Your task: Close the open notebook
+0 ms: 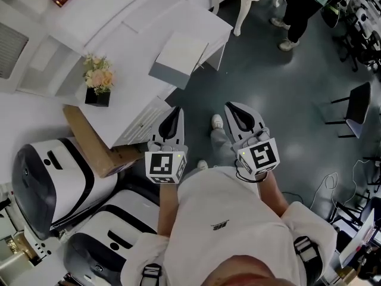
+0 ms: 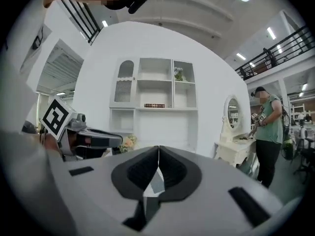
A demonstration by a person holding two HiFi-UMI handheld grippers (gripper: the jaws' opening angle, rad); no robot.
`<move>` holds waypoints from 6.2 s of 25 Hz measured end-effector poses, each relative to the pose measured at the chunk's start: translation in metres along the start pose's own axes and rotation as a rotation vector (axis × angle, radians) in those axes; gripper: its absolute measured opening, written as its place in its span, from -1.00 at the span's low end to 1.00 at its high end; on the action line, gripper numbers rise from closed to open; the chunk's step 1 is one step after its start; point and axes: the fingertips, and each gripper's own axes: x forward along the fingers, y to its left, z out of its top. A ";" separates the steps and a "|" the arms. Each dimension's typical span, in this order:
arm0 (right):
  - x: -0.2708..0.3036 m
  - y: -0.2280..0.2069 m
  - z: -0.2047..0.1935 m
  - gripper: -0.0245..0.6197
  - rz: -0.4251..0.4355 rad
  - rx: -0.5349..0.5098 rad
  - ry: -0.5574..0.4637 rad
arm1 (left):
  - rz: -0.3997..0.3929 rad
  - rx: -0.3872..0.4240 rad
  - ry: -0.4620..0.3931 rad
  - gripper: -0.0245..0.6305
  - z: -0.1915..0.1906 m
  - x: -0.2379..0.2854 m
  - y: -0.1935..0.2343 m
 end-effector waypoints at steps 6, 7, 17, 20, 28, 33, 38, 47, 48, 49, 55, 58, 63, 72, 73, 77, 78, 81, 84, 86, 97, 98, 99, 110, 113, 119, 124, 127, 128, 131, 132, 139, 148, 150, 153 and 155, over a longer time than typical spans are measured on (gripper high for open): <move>0.052 -0.047 -0.011 -0.94 0.040 0.012 0.031 | 0.021 -0.037 0.032 -0.93 -0.006 0.063 0.019; 0.061 -0.055 -0.013 -0.94 0.044 0.015 0.040 | 0.025 -0.043 0.040 -0.93 -0.008 0.073 0.023; 0.142 -0.129 -0.037 -0.94 0.129 0.040 0.107 | 0.086 -0.100 0.116 -0.93 -0.022 0.166 0.047; 0.164 -0.143 -0.043 -0.94 0.168 0.049 0.134 | 0.113 -0.120 0.140 -0.93 -0.027 0.190 0.057; 0.217 -0.171 -0.070 -0.94 0.280 0.047 0.201 | 0.202 -0.162 0.189 -0.93 -0.053 0.233 0.081; 0.244 -0.168 -0.091 -0.94 0.368 0.024 0.247 | 0.272 -0.220 0.206 -0.93 -0.076 0.237 0.096; 0.260 -0.152 -0.109 -0.94 0.432 0.013 0.279 | 0.325 -0.260 0.228 -0.93 -0.098 0.229 0.107; 0.275 -0.115 -0.132 -0.94 0.506 -0.076 0.305 | 0.401 -0.326 0.240 -0.93 -0.140 0.210 0.123; 0.276 -0.113 -0.135 -0.94 0.510 -0.082 0.307 | 0.405 -0.332 0.243 -0.93 -0.146 0.209 0.125; 0.277 -0.111 -0.138 -0.94 0.513 -0.088 0.309 | 0.408 -0.334 0.248 -0.93 -0.151 0.209 0.126; 0.290 -0.100 -0.158 -0.94 0.515 -0.074 0.313 | 0.427 -0.376 0.275 -0.93 -0.182 0.206 0.134; 0.294 -0.096 -0.168 -0.94 0.528 -0.063 0.329 | 0.422 -0.392 0.294 -0.93 -0.197 0.205 0.134; 0.299 -0.087 -0.190 -0.94 0.551 -0.086 0.355 | 0.413 -0.419 0.312 -0.93 -0.221 0.207 0.133; 0.298 -0.067 -0.223 -0.94 0.601 -0.123 0.382 | 0.453 -0.508 0.345 -0.93 -0.274 0.209 0.139; 0.298 -0.066 -0.226 -0.94 0.603 -0.130 0.382 | 0.453 -0.519 0.352 -0.93 -0.280 0.210 0.139; 0.294 -0.062 -0.237 -0.94 0.622 -0.155 0.396 | 0.446 -0.569 0.370 -0.93 -0.298 0.212 0.136; 0.293 -0.061 -0.239 -0.94 0.628 -0.158 0.399 | 0.446 -0.580 0.373 -0.93 -0.302 0.212 0.136; 0.290 -0.060 -0.246 -0.94 0.638 -0.160 0.405 | 0.444 -0.601 0.376 -0.93 -0.309 0.215 0.134; 0.287 -0.059 -0.250 -0.94 0.645 -0.161 0.412 | 0.437 -0.619 0.377 -0.93 -0.315 0.218 0.132; 0.286 -0.058 -0.253 -0.94 0.651 -0.165 0.415 | 0.434 -0.641 0.373 -0.93 -0.319 0.219 0.132; 0.282 -0.059 -0.263 -0.94 0.654 -0.180 0.432 | 0.405 -0.766 0.348 -0.93 -0.335 0.226 0.135; 0.281 -0.059 -0.263 -0.94 0.654 -0.181 0.431 | 0.406 -0.769 0.352 -0.93 -0.337 0.226 0.135; 0.280 -0.059 -0.263 -0.94 0.653 -0.180 0.432 | 0.408 -0.768 0.360 -0.93 -0.338 0.225 0.136; 0.290 -0.059 -0.253 -0.94 0.621 -0.163 0.420 | 0.362 -0.704 0.383 -0.93 -0.309 0.217 0.136; 0.292 -0.059 -0.248 -0.94 0.612 -0.160 0.410 | 0.342 -0.684 0.364 -0.93 -0.293 0.215 0.135; 0.296 -0.061 -0.234 -0.94 0.595 -0.158 0.392 | 0.298 -0.629 0.341 -0.93 -0.258 0.218 0.132; 0.298 -0.073 -0.220 -0.94 0.565 -0.151 0.375 | 0.262 -0.565 0.338 -0.93 -0.229 0.228 0.127; 0.299 -0.081 -0.211 -0.94 0.546 -0.151 0.365 | 0.236 -0.524 0.339 -0.93 -0.214 0.236 0.124; 0.299 -0.084 -0.207 -0.94 0.538 -0.150 0.360 | 0.226 -0.511 0.337 -0.93 -0.209 0.239 0.124; 0.301 -0.092 -0.200 -0.94 0.513 -0.143 0.346 | 0.199 -0.485 0.333 -0.93 -0.196 0.249 0.122; 0.302 -0.095 -0.199 -0.94 0.506 -0.141 0.346 | 0.191 -0.478 0.331 -0.93 -0.192 0.252 0.121; 0.305 -0.117 -0.190 -0.94 0.439 -0.113 0.343 | 0.125 -0.436 0.330 -0.93 -0.173 0.275 0.117; 0.306 -0.147 -0.192 -0.94 0.341 -0.076 0.351 | 0.027 -0.381 0.342 -0.93 -0.159 0.312 0.112; 0.305 -0.153 -0.191 -0.94 0.320 -0.067 0.352 | 0.008 -0.370 0.345 -0.93 -0.155 0.320 0.110; 0.306 -0.160 -0.192 -0.94 0.295 -0.055 0.354 | -0.022 -0.354 0.348 -0.93 -0.152 0.331 0.109; 0.308 -0.164 -0.192 -0.94 0.278 -0.046 0.356 | -0.042 -0.347 0.350 -0.93 -0.151 0.339 0.108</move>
